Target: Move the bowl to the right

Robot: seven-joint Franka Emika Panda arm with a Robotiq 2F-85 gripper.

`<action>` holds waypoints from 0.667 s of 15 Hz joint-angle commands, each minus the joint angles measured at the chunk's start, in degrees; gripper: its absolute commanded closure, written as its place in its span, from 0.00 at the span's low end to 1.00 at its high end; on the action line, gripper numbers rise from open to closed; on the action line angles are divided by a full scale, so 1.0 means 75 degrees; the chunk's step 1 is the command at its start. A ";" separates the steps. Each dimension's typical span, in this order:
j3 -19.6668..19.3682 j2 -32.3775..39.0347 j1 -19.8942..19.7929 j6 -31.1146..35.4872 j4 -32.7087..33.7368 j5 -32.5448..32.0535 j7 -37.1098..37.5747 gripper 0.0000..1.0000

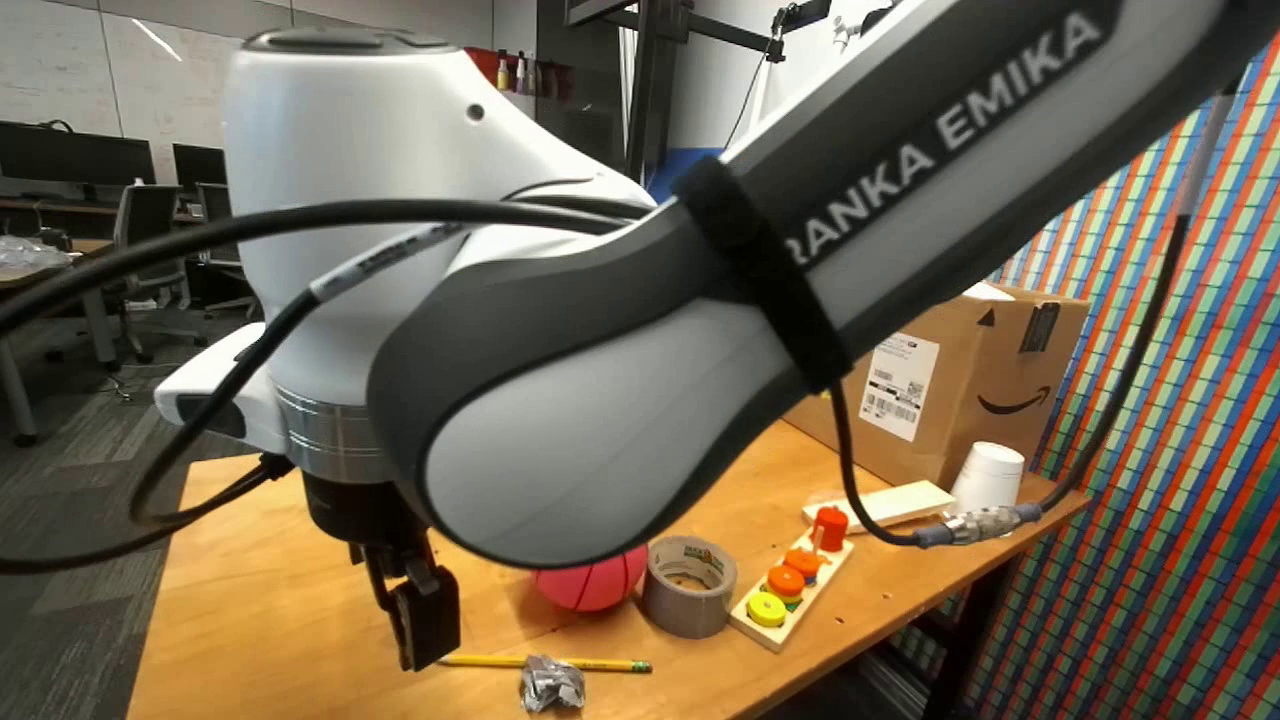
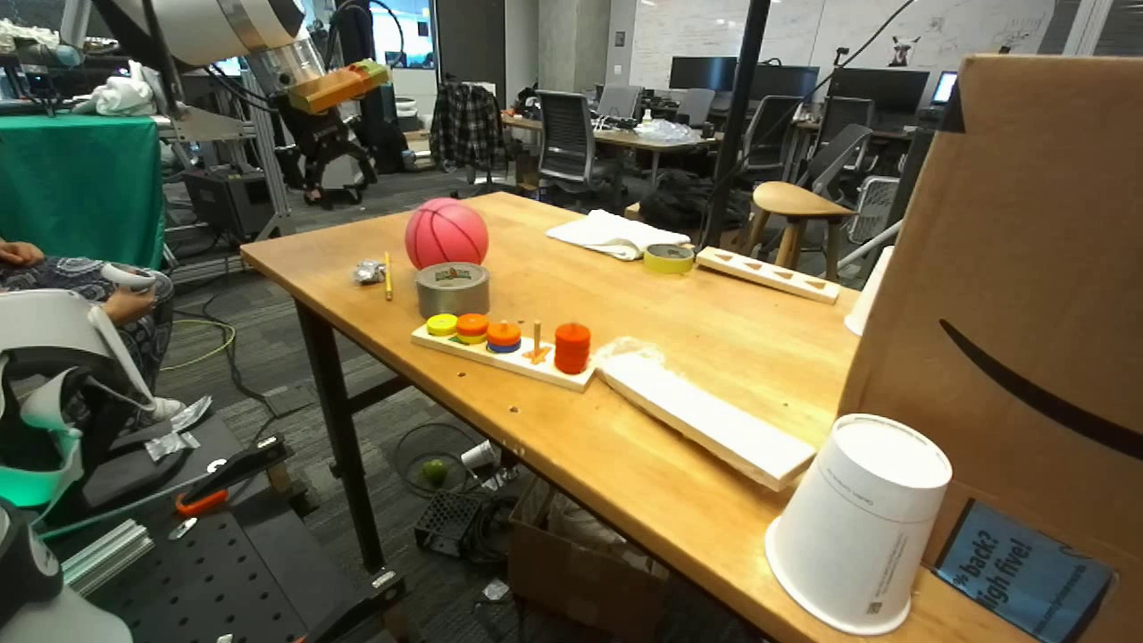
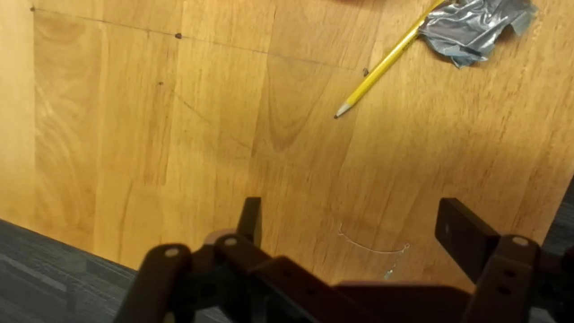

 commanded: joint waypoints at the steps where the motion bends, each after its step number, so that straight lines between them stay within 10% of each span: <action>1: -0.0138 0.0313 -0.0067 -0.0791 0.0566 -0.0355 -0.0963 0.00; 10: -0.0470 0.0547 -0.0425 -0.1869 0.0707 -0.0749 -0.2605 0.00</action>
